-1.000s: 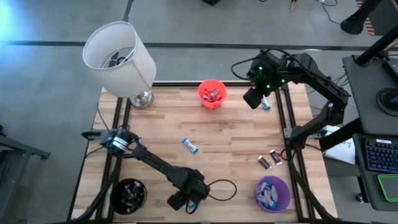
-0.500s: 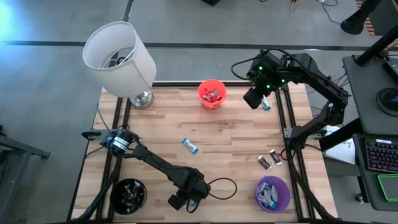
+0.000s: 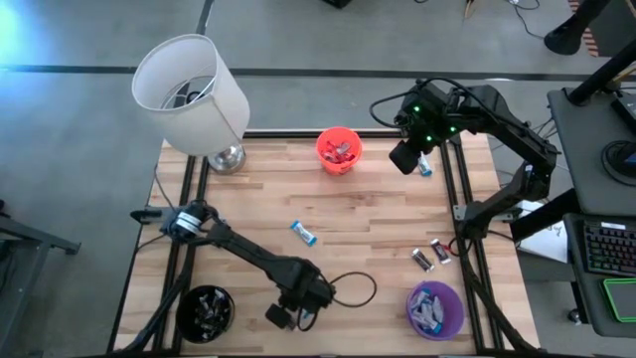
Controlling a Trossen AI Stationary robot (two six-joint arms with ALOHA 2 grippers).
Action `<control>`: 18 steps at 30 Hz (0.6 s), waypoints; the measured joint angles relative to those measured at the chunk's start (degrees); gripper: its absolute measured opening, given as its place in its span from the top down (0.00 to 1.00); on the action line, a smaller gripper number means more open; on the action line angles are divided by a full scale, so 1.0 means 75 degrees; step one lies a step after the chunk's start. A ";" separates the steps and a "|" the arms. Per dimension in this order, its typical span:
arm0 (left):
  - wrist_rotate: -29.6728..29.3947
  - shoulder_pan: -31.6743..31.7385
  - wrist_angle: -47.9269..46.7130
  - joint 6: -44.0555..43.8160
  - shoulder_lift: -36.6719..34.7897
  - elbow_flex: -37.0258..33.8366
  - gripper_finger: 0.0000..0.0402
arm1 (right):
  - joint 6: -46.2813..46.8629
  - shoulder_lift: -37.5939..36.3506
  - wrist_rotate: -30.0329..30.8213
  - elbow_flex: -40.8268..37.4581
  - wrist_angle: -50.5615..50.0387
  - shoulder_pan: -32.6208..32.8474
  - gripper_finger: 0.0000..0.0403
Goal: Organize candy in baskets
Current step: Put the white chocolate into the purple bucket
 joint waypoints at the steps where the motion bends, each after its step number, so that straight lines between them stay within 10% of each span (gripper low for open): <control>1: -0.0003 0.0049 0.0001 -0.0035 -0.0080 0.0000 0.91 | -0.0043 -0.0006 0.0000 0.0000 0.0000 0.0000 0.69; 18: -0.1359 0.0860 -0.0033 -0.0743 -0.2423 0.0012 0.91 | -0.0167 -0.0413 -0.0687 -0.0176 0.0001 0.0299 0.69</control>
